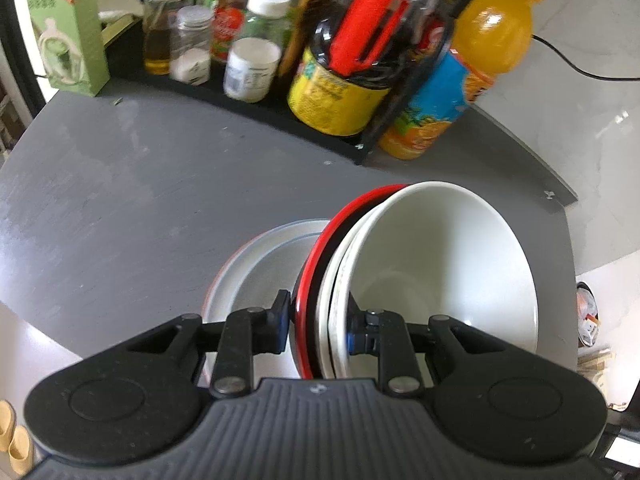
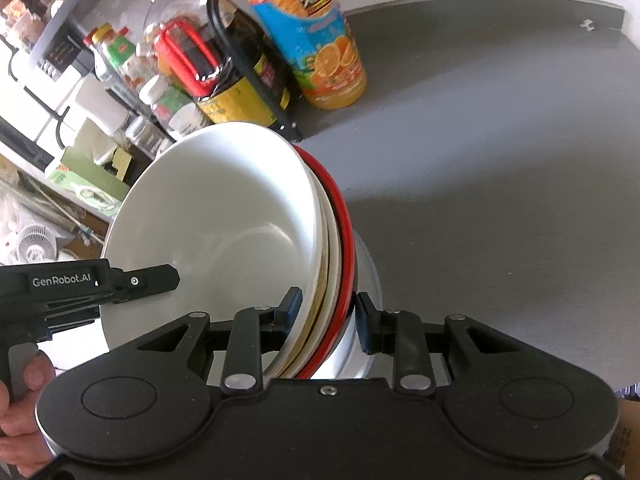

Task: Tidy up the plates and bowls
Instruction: 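Lift the bowl stack onto the stacked plates and open both grippers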

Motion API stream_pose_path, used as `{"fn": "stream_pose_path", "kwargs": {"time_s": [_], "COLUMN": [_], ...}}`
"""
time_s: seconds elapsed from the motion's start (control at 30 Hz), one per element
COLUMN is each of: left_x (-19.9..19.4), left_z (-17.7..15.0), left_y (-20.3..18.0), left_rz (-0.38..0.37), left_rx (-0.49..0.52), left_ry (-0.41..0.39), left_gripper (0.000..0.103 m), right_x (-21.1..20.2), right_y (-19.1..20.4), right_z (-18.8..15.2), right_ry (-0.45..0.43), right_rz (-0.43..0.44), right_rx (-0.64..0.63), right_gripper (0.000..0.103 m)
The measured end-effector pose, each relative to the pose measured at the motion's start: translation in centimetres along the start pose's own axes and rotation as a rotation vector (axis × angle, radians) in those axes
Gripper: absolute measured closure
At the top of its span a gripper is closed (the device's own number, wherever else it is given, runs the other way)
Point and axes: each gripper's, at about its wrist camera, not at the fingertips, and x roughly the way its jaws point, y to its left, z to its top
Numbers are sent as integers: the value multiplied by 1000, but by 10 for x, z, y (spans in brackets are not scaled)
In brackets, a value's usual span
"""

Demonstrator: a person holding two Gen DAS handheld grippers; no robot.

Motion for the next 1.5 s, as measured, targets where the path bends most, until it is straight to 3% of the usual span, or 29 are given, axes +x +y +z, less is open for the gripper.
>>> {"fn": "stream_pose_path", "kwargs": {"time_s": [0.37, 0.7, 0.77, 0.83, 1.0, 1.17, 1.23, 1.5], "left_x": [14, 17, 12, 6, -14, -36, -46, -89], "left_z": [-1, 2, 2, 4, 2, -8, -15, -54], "left_y": [22, 24, 21, 19, 10, 0, -4, -21], "left_rz": [17, 9, 13, 14, 40, 48, 42, 49], "left_rx": [-36, -14, 2, 7, 44, 90, 98, 167], "left_ry": [38, 37, 20, 14, -40, -81, -95, -148], "left_gripper": [80, 77, 74, 63, 46, 36, 32, 22], "right_x": [20, 19, 11, 1, -26, -55, -67, -111], "right_y": [12, 10, 10, 10, 13, 11, 10, 1], "right_z": [-2, 0, -1, 0, -2, -18, -25, -57], "right_ry": [46, 38, 19, 0, -62, -114, -140, -220], "right_rz": [-10, 27, 47, 52, -2, -18, -29, -52], "right_rx": [-12, 27, 33, 30, 0, -3, -10, -17], "right_gripper": [74, 64, 62, 54, 42, 34, 25, 17]}}
